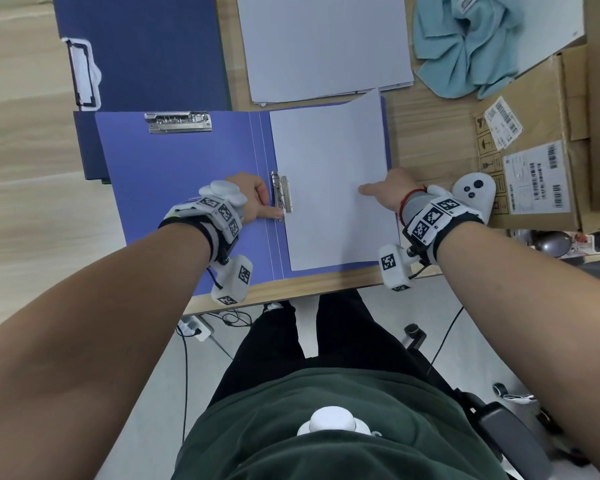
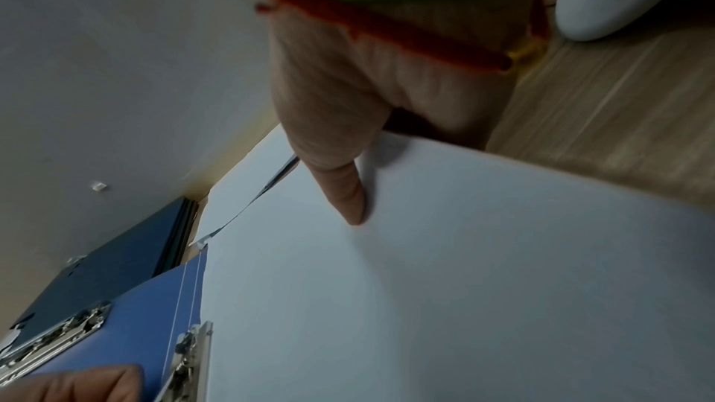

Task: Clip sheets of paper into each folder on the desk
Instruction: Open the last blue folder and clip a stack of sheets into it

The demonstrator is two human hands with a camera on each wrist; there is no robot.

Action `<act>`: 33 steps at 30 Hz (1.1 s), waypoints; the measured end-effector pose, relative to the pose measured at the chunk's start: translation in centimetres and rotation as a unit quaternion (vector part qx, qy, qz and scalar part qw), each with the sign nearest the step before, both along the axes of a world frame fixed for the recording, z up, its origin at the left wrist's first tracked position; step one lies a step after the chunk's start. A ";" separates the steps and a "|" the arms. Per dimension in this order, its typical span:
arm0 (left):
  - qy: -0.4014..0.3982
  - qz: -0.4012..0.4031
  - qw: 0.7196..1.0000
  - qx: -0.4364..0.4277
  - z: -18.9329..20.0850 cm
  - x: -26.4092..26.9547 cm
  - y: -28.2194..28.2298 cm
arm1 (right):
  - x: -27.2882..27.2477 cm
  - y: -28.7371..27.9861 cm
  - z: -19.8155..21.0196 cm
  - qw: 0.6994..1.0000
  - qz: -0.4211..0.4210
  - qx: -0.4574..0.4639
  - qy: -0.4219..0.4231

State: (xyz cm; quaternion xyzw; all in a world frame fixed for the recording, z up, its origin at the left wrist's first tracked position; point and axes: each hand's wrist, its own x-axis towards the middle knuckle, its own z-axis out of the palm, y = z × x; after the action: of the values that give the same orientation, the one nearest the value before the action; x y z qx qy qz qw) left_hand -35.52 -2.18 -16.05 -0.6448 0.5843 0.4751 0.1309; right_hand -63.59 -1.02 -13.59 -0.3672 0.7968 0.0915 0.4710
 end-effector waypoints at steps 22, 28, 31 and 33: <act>-0.118 -0.103 0.987 0.032 0.5 -1.5 -0.9 | -1.1 -0.6 -1.4 0.998 -0.056 0.002 0.018; -0.121 0.011 0.993 -0.002 2.5 -0.4 -4.0 | -2.3 -4.9 -0.1 0.992 -0.122 -0.037 0.024; -0.087 0.062 0.994 -0.030 4.3 -0.2 -6.6 | -2.5 -8.0 1.6 0.994 -0.063 -0.087 0.013; -0.065 0.084 0.993 -0.055 4.7 -0.3 -8.7 | -2.4 -10.6 2.5 0.994 -0.054 -0.090 0.015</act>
State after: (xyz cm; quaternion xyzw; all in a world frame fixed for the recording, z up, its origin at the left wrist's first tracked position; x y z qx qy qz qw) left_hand -35.87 -10.87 -11.33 -0.7275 0.5432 0.4087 0.0924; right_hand -65.97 -11.58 -11.06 -0.3636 0.8271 -0.0006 0.4286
